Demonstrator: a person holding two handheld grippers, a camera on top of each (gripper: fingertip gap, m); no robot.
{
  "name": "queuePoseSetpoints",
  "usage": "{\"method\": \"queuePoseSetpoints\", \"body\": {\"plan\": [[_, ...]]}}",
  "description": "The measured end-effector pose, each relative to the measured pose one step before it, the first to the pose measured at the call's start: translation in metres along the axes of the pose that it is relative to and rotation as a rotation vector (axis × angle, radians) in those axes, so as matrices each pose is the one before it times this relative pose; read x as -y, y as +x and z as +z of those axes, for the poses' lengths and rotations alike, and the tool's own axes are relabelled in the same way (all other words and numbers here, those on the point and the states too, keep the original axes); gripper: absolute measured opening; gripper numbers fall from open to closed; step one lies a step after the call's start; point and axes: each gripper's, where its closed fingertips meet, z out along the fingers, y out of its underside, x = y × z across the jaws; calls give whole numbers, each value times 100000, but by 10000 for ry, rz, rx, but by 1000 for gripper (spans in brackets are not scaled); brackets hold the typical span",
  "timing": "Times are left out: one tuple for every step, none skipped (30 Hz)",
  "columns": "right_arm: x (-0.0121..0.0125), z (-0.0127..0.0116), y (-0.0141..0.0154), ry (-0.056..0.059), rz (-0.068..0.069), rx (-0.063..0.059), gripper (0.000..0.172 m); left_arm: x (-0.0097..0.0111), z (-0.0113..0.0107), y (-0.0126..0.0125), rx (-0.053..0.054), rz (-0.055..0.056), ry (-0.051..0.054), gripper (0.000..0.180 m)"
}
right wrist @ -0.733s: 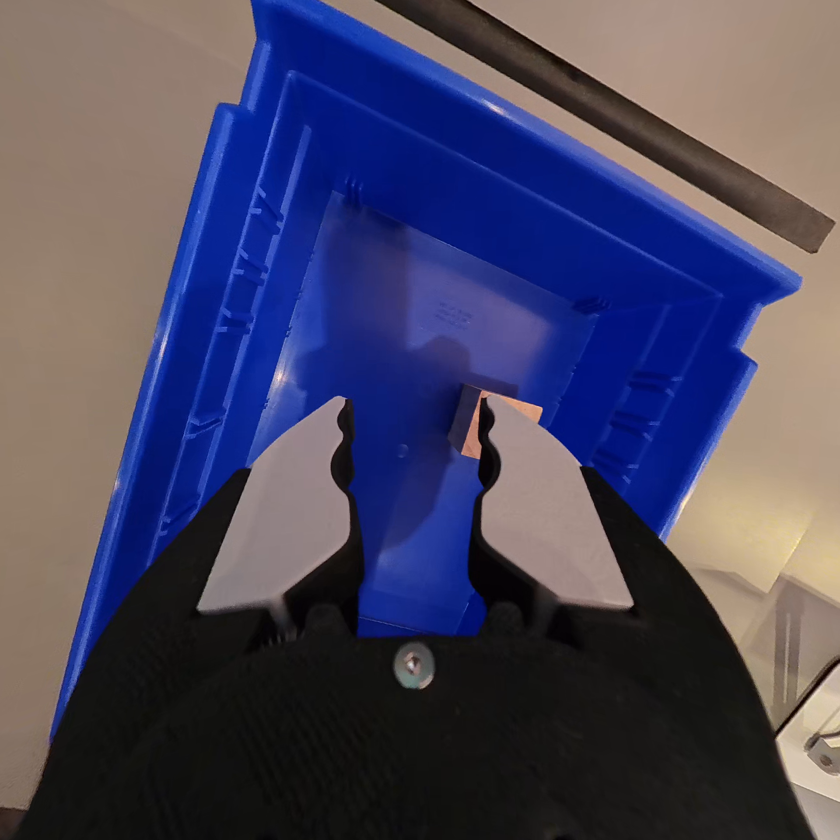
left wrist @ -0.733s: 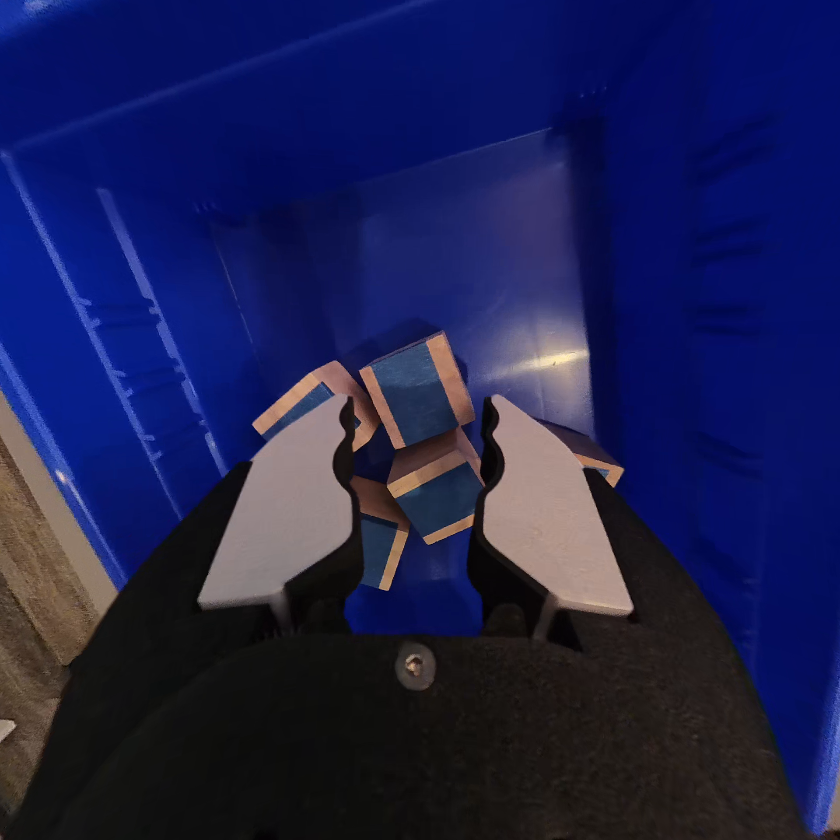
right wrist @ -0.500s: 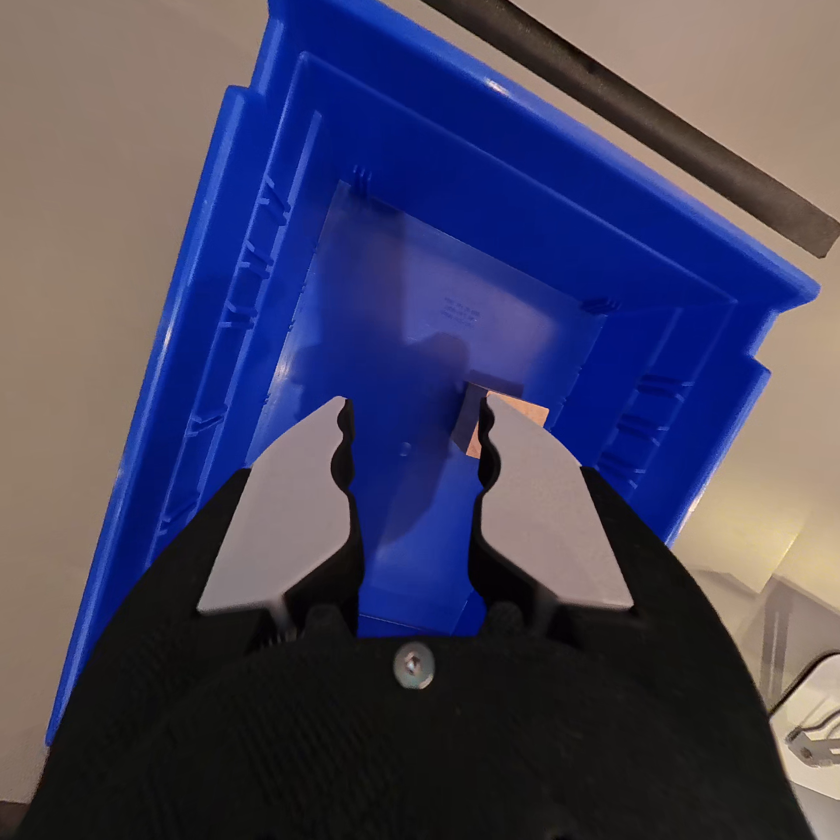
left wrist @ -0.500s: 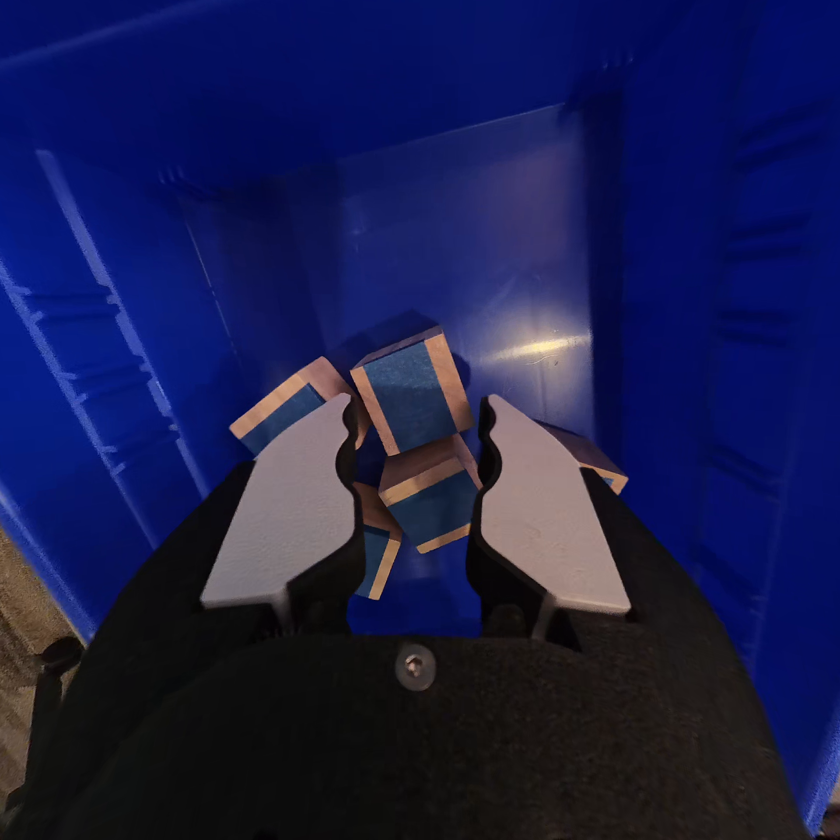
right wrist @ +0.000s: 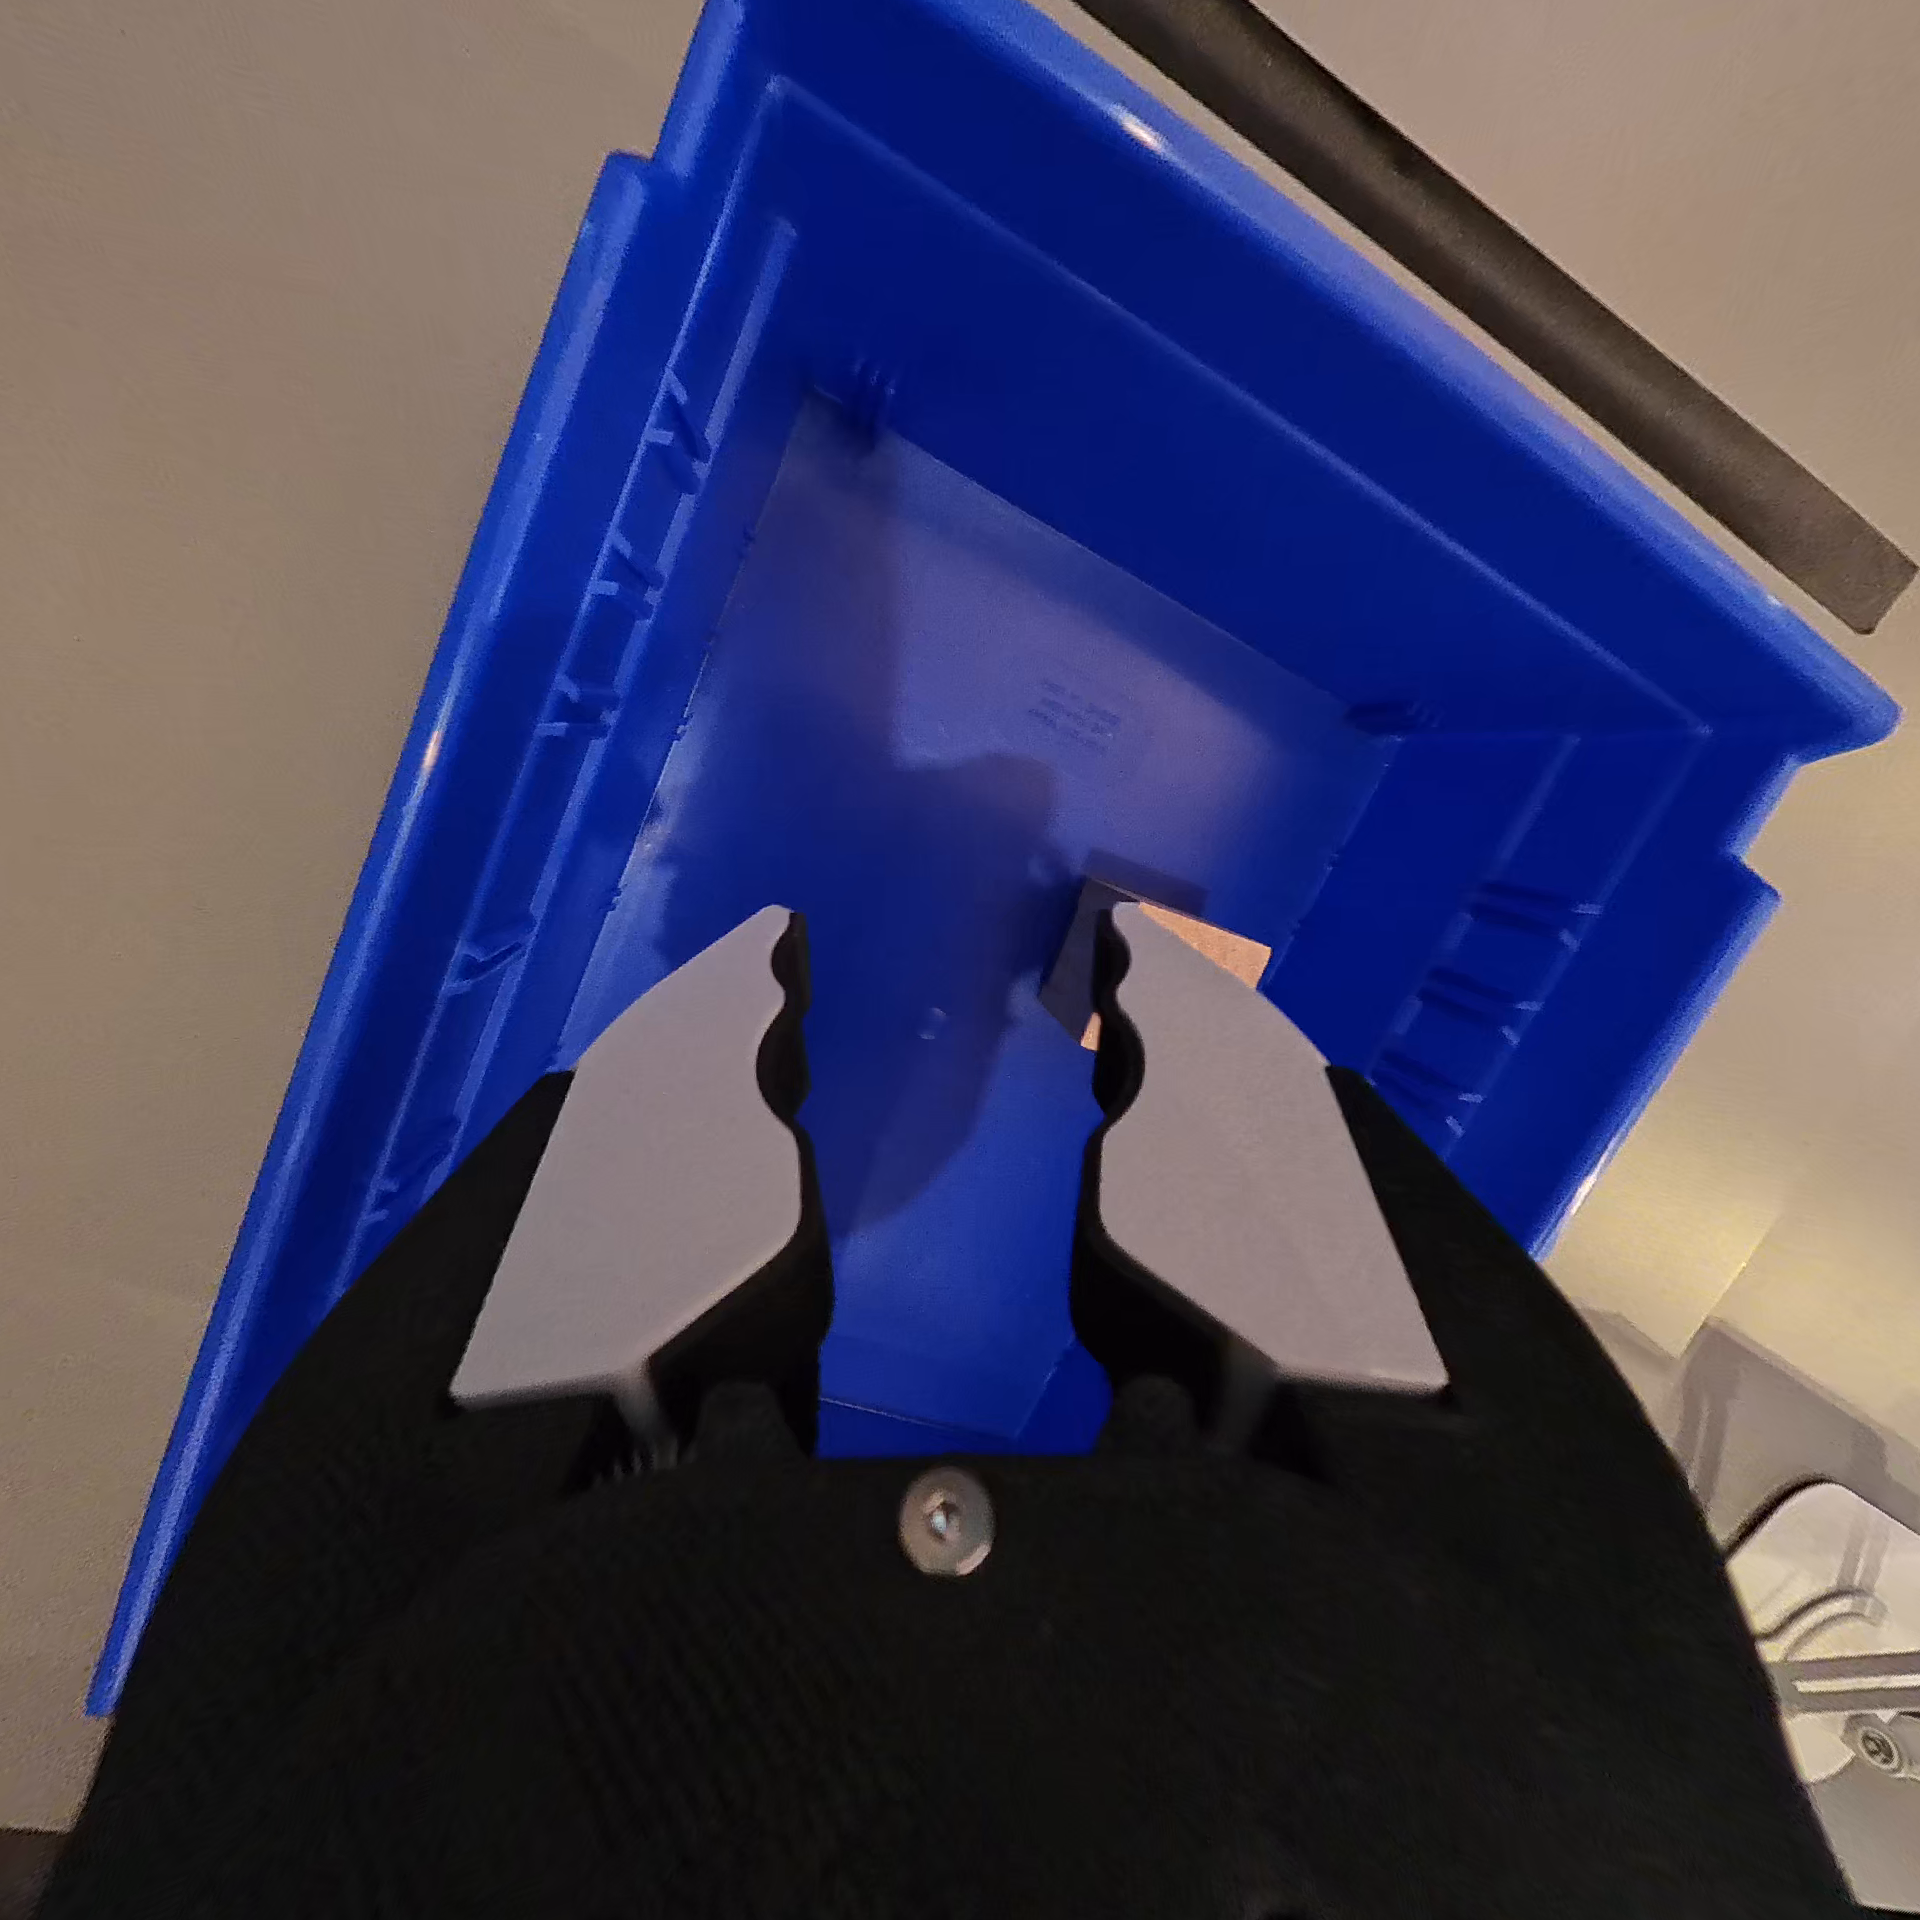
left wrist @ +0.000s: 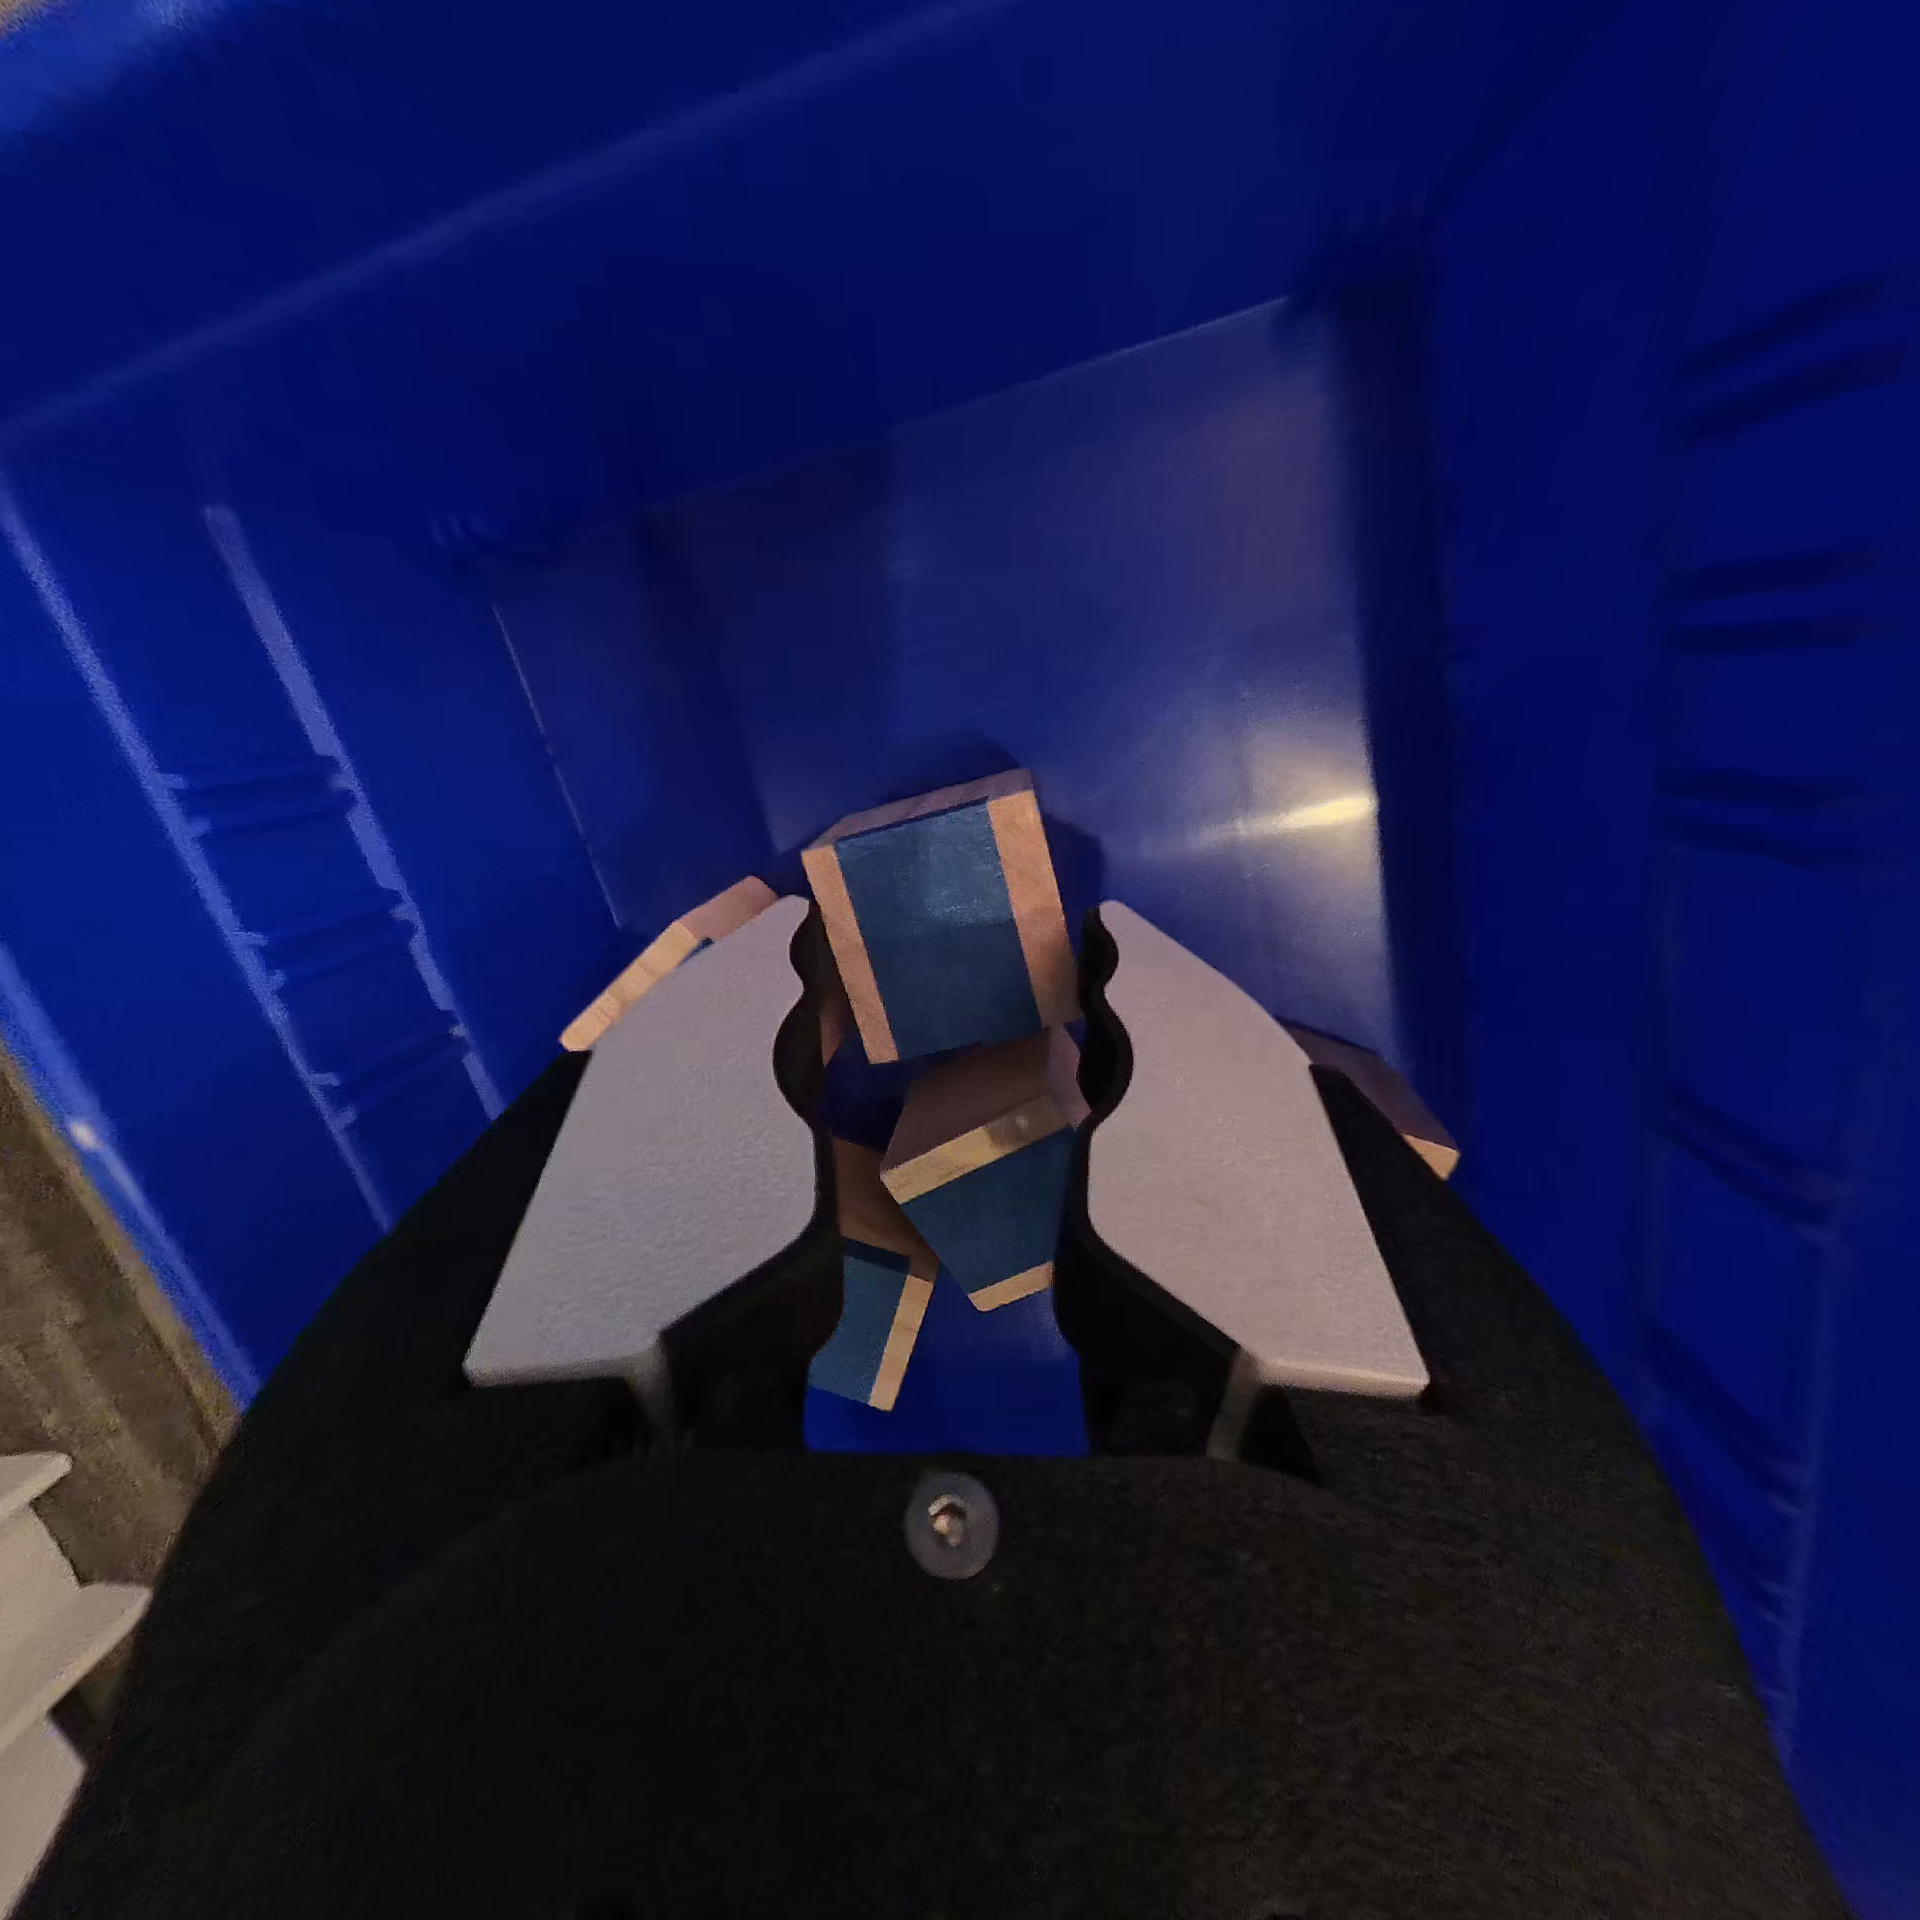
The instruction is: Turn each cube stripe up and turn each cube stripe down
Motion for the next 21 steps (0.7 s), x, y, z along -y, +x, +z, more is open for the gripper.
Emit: {"method": "queuePoseSetpoints", "body": {"plan": [[117,-205,140,75,2,-134,54,349,-573,32,-43,58,259,47],[182,-298,266,120,23,-220,55,307,-835,-119,4,34,301,47],[289,-454,382,190,41,-312,54,329,-1150,-92,-62,11,377,47],[483,-622,406,304,38,-361,54,486,-1474,134,-256,-27,537,47],[754,-798,338,460,7,-368,55,744,-1762,705,-642,-58,722,47],[1087,-977,212,634,-55,-370,54,940,-1947,1238,-923,-65,842,46],[1426,-1132,-16,806,-131,-346,55,1079,-1969,1612,-1012,-23,882,46],[1837,-1261,-327,997,-220,-282,54,1128,-1777,1965,-1049,90,870,46],[2292,-1322,-744,1231,-348,-185,54,1070,-1427,2275,-1102,184,765,46],[2684,-1309,-1244,1420,-495,-51,57,896,-970,2547,-1195,241,596,46],[2866,-1233,-1750,1481,-574,96,60,669,-455,2578,-1199,238,397,46],[2967,-1079,-2167,1506,-559,219,63,461,6,2371,-1110,176,237,46],[2998,-893,-2618,1523,-475,406,65,291,404,2069,-998,105,118,46],[2976,-675,-2918,1520,-359,549,65,224,701,1841,-944,106,86,46],[2696,-467,-2886,1383,-300,520,65,128,912,1644,-921,48,34,46],[2307,-305,-2715,1169,-295,461,65,32,1044,1394,-868,-76,-7,46],[1931,-178,-2352,944,-248,363,65,-110,1109,1204,-831,-120,-62,46],[1500,-78,-1736,717,-106,136,66,-230,1117,1016,-748,-119,-131,46],[1085,-31,-1130,523,113,-39,67,-269,1062,718,-542,-100,-142,46],[675,0,-677,334,287,-103,68,-317,963,473,-368,-46,-179,46],[358,41,-348,189,402,-100,70,-332,862,268,-200,-10,-183,45]]}}
